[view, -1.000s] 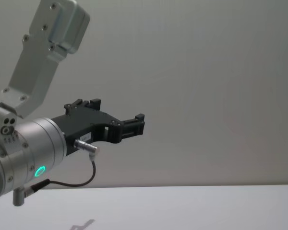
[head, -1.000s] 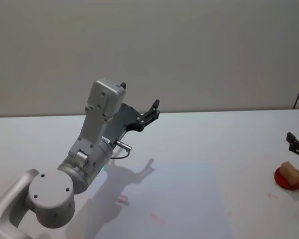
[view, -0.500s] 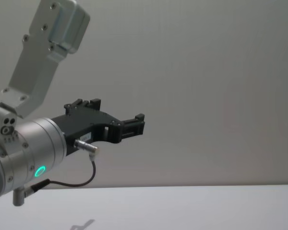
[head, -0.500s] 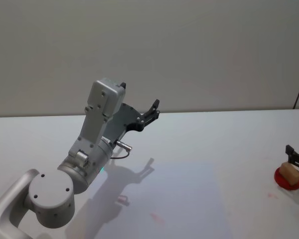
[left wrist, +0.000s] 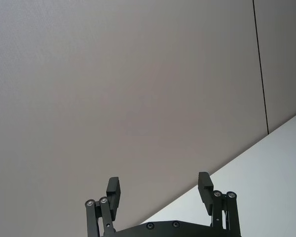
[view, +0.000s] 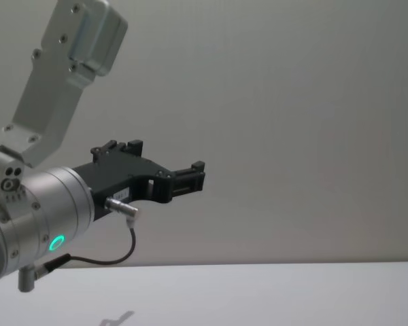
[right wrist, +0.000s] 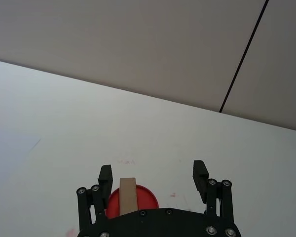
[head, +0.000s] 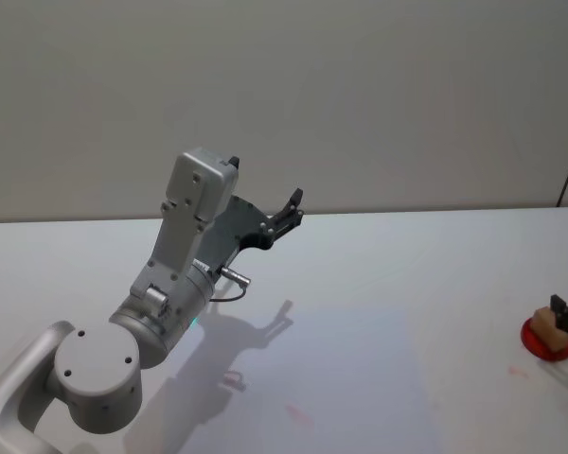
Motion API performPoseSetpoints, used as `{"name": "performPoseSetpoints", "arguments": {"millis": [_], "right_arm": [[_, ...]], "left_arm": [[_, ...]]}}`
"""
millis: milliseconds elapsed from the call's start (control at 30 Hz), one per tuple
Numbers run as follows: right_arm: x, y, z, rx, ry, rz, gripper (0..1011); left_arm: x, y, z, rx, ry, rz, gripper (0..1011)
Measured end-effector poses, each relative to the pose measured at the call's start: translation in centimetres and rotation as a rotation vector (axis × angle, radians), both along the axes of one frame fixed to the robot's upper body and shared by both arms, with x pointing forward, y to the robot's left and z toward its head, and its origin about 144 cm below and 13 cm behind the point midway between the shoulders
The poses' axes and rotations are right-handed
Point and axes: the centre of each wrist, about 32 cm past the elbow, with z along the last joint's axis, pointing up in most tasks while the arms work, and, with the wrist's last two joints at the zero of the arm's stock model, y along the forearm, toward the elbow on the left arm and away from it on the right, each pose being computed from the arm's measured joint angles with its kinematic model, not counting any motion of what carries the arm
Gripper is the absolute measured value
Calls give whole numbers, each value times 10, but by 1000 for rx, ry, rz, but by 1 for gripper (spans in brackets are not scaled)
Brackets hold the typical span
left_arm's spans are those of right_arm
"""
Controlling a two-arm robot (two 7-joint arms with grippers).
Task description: Use the one hand to pick up the stamp and affix it onto the A4 paper.
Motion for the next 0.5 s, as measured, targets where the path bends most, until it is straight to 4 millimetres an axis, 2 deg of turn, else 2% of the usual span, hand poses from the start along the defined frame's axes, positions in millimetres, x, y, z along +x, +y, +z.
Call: {"name": "performPoseSetpoints", "arguments": {"millis": [500], "right_arm": [[-1, 2, -7, -10, 32, 10, 1001]], "left_arm": [[0, 0, 0, 0, 0, 0, 1001]]}}
